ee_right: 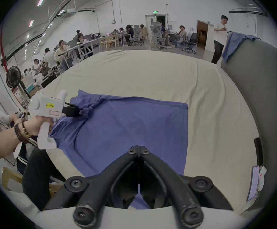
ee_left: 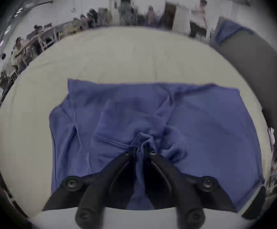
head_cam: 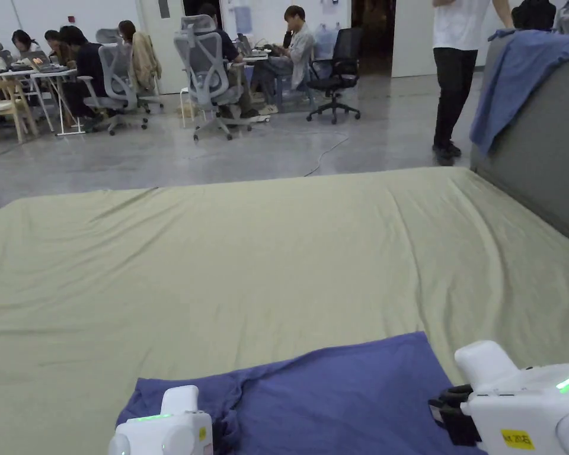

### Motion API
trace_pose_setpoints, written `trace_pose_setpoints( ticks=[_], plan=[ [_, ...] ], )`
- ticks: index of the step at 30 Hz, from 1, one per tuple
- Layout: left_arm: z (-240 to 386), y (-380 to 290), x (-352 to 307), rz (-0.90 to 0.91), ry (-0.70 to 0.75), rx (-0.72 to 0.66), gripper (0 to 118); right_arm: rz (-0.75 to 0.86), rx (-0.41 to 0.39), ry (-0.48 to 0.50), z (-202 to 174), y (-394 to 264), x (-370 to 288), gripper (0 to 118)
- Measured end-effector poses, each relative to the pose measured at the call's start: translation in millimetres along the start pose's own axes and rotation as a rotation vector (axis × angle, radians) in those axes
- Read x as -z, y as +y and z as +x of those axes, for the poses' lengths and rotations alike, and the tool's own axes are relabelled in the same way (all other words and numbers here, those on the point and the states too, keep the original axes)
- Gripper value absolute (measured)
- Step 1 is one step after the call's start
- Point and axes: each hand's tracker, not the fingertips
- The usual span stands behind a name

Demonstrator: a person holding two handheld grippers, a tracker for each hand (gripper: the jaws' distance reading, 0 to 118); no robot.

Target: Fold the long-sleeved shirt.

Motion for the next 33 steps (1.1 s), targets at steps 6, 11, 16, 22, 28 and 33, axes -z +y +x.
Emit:
trace_pose_setpoints(
  ticks=[6, 11, 16, 22, 28, 33],
  plan=[
    [-16.7, 36.9, -78.8, 0.034, -0.179, -0.123, 115, 0.025, 0.020, -0.016, -7.1, -5.5, -27.8, 0],
    [-24.9, 21.7, -169.4, 0.179, -0.090, 0.013, 114, 0.043, 0.058, -0.010, -14.6, -7.9, -27.6, 0],
    [-34.2, 13.3, -192.2, 0.212, -0.052, 0.077, 0, 0.026, 0.049, -0.070, -21.5, 0.0, -11.5, 0],
    [-61.6, 63.3, -143.8, 0.218, -0.017, 0.025, 25, 0.016, 0.042, -0.064, -20.7, 5.6, 3.3, 0],
    [-94.4, 104.0, -9.4, 0.022, 0.048, -0.060, 112, -0.030, 0.068, -0.039, -6.3, 4.8, 26.0, 0],
    [-85.8, 86.6, 57.8, -0.161, 0.087, -0.058, 102, -0.058, 0.105, -0.054, 19.4, 22.8, 50.3, 0]
  ],
)
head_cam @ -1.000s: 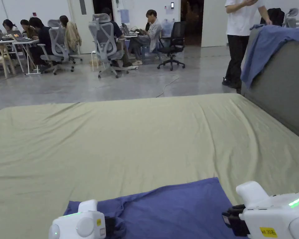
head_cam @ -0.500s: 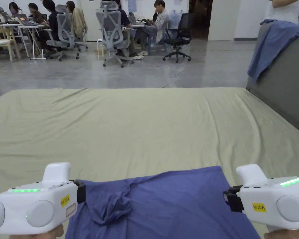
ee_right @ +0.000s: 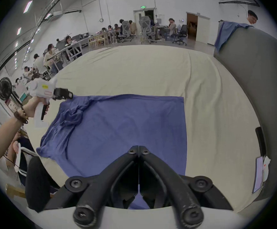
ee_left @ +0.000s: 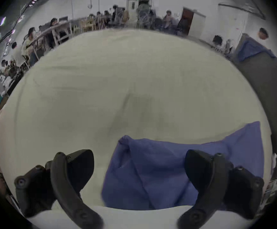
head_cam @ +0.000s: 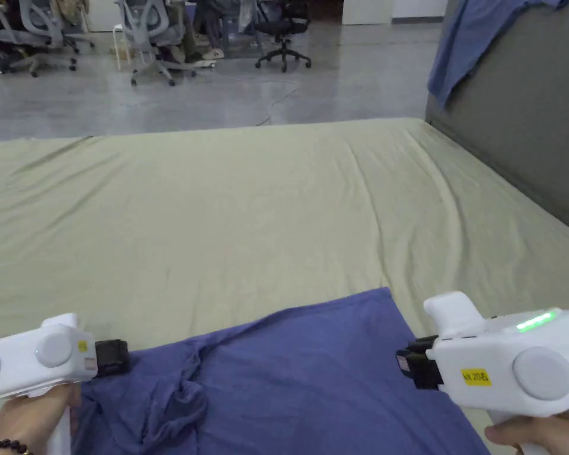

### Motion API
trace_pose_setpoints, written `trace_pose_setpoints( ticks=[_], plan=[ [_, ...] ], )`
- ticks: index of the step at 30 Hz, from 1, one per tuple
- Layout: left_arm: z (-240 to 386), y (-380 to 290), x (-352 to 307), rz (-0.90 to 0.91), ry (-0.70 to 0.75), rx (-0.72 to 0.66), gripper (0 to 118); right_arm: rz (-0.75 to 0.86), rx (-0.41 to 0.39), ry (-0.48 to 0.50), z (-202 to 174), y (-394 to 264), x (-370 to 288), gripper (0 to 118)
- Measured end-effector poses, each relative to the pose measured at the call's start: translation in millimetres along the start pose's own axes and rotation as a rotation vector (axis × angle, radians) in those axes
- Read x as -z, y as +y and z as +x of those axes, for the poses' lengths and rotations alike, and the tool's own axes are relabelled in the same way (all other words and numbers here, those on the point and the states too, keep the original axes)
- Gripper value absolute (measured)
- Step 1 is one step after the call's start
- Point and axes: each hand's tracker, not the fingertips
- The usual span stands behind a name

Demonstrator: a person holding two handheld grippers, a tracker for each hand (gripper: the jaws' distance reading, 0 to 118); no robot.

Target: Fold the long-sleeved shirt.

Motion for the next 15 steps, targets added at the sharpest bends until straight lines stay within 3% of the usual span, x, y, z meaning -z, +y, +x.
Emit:
trace_pose_setpoints(
  ticks=[1, 2, 3, 4, 5, 6, 8, 10, 11, 13, 14, 15],
  plan=[
    [5.2, -5.3, 7.7, -0.009, 0.009, 0.010, 101, -0.006, 0.004, -0.017, 4.0, 6.0, 6.7, 0],
    [13.1, -12.1, 8.8, -0.019, 0.041, 0.030, 92, -0.003, 0.002, -0.038, 8.5, 12.5, 15.6, 0],
    [11.5, -3.3, 2.6, 0.041, 0.061, 0.046, 67, -0.005, -0.001, -0.050, 12.9, 19.6, 23.9, 0],
    [16.8, -4.4, -8.7, 0.044, 0.045, 0.055, 26, -0.012, 0.000, -0.076, 18.4, 29.5, 35.0, 0],
    [21.2, -7.8, -22.2, 0.075, -0.036, 0.089, 10, -0.020, 0.002, -0.087, 24.5, 40.2, 46.7, 0],
    [26.5, -12.2, -33.0, 0.102, -0.089, 0.098, 10, -0.032, 0.004, -0.110, 29.1, 50.7, 58.6, 0],
    [26.3, -10.7, -58.0, 0.140, -0.024, 0.136, 10, -0.065, -0.007, -0.130, 40.3, 75.5, 86.1, 0],
    [28.0, -16.1, -85.0, 0.167, -0.070, 0.150, 9, -0.085, 0.002, -0.133, 54.9, 99.4, 118.1, 0],
    [23.9, -12.8, -91.0, 0.178, -0.095, 0.143, 10, -0.129, 0.017, -0.131, 62.4, 110.7, 134.9, 19],
    [24.5, -18.4, -111.1, 0.184, -0.117, 0.145, 10, -0.250, 0.036, -0.113, 79.8, 131.6, 174.2, 74],
    [25.1, -21.4, -118.9, 0.190, -0.125, 0.146, 10, -0.273, 0.070, -0.115, 86.6, 137.7, 189.7, 82],
    [23.8, -20.5, -119.7, 0.192, -0.134, 0.146, 10, -0.277, 0.102, -0.126, 92.8, 142.4, 203.7, 77]
  ],
)
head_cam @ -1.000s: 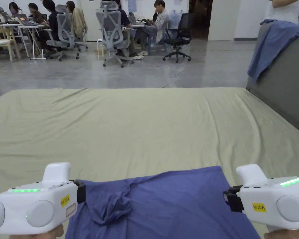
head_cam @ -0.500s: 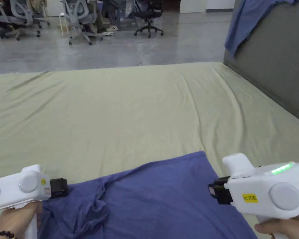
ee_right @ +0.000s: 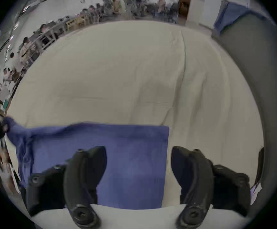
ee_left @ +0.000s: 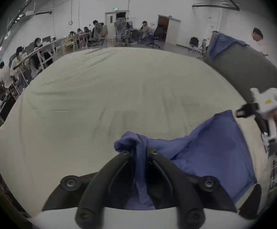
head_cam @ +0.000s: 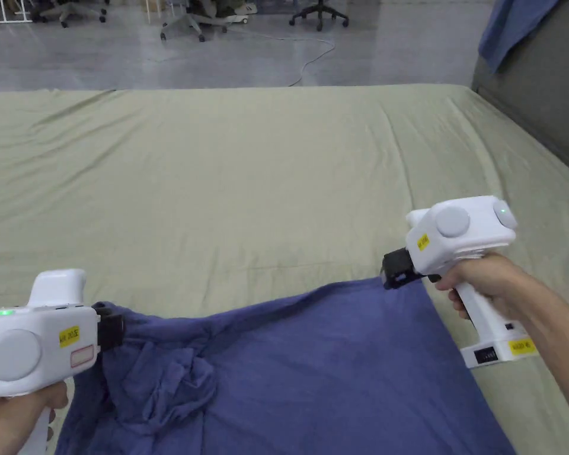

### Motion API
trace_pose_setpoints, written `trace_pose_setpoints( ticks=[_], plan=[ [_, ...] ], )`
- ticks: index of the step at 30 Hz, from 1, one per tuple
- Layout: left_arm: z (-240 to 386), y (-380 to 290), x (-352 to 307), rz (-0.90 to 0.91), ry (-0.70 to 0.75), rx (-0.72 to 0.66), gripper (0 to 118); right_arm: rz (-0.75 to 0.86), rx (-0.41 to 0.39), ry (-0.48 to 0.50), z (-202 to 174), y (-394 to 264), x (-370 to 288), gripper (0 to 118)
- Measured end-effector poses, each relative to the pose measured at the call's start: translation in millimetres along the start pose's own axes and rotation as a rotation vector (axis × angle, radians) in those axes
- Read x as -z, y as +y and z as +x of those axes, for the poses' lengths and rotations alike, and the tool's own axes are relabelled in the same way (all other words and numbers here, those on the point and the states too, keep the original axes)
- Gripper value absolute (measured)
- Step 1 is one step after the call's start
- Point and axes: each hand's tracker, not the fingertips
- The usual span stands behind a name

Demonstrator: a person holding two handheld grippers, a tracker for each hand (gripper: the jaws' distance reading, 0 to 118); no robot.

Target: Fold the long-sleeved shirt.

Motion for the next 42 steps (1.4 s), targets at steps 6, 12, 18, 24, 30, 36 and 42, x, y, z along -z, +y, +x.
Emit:
trace_pose_setpoints(
  ticks=[6, 12, 18, 24, 30, 36, 42],
  plan=[
    [1.8, -2.9, 2.7, 0.002, -0.007, -0.012, 10, -0.076, 0.047, -0.078, -7.4, 11.4, 46.2, 56],
    [0.9, 5.9, 30.4, -0.017, 0.019, -0.011, 10, -0.003, 0.050, -0.062, -11.0, 0.0, 11.9, 0],
    [-11.1, 23.5, 40.9, -0.036, 0.029, -0.082, 10, 0.102, 0.135, 0.026, 1.6, -21.6, -41.6, 0],
    [-5.7, 11.4, -26.5, 0.014, -0.009, -0.078, 10, 0.267, 0.044, 0.068, -0.2, -68.7, -139.9, 0],
    [-9.5, -22.6, -111.0, 0.032, -0.020, -0.041, 10, 0.344, -0.044, 0.078, -5.6, -158.1, -227.1, 0],
    [-16.7, -91.2, -167.0, -0.006, -0.039, -0.019, 10, 0.317, -0.072, 0.084, 0.1, -265.2, -244.9, 0],
    [-20.5, -163.2, -150.6, -0.179, -0.033, -0.009, 10, 0.141, -0.093, 0.041, -5.8, -340.4, -182.1, 0]
  ],
)
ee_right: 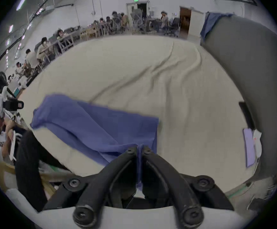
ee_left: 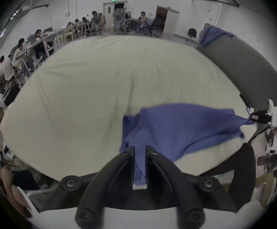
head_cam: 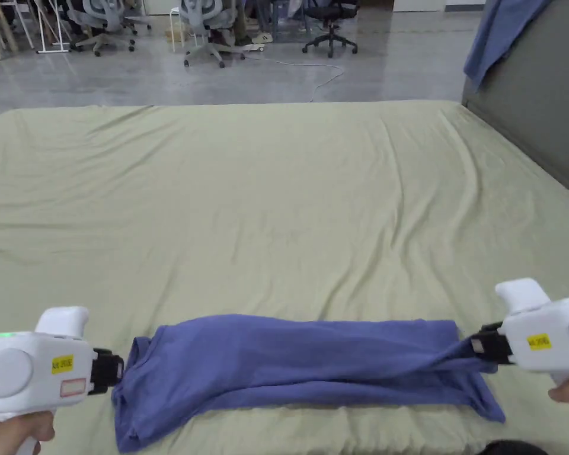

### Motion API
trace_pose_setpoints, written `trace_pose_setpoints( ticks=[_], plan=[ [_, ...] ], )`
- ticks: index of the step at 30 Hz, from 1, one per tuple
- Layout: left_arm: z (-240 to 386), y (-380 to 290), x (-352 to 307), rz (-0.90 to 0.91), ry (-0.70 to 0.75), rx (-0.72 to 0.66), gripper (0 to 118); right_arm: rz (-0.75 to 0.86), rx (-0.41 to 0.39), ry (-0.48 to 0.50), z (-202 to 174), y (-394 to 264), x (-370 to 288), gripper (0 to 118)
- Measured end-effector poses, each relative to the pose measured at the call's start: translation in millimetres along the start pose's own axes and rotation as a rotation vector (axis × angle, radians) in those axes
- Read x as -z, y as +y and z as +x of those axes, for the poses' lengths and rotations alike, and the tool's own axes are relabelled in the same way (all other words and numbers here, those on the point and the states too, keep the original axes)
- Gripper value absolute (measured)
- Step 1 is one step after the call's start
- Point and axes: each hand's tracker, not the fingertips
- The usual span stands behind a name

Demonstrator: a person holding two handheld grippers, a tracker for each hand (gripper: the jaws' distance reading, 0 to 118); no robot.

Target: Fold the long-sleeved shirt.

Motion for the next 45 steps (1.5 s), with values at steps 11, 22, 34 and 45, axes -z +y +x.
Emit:
trace_pose_setpoints(
  ticks=[11, 22, 34, 45],
  plan=[
    [16.9, 5.0, 29.9, 0.037, -0.068, -0.027, 13, -0.096, -0.037, -0.143, -0.9, 3.9, 35.5, 75],
    [48.7, 51.9, -53.7, 0.334, -0.057, 0.066, 0, 0.302, 0.057, 0.023, -27.1, 47.3, -61.6, 0],
    [-103.3, 17.2, 16.4, 0.097, -0.531, -0.515, 118, 0.315, -0.021, 0.100, -69.1, 39.6, -77.5, 0],
    [-107.5, -17.6, 141.3, -0.051, -0.969, -0.815, 118, 0.279, -0.041, 0.091, -88.2, 40.8, -74.2, 0]
  ],
)
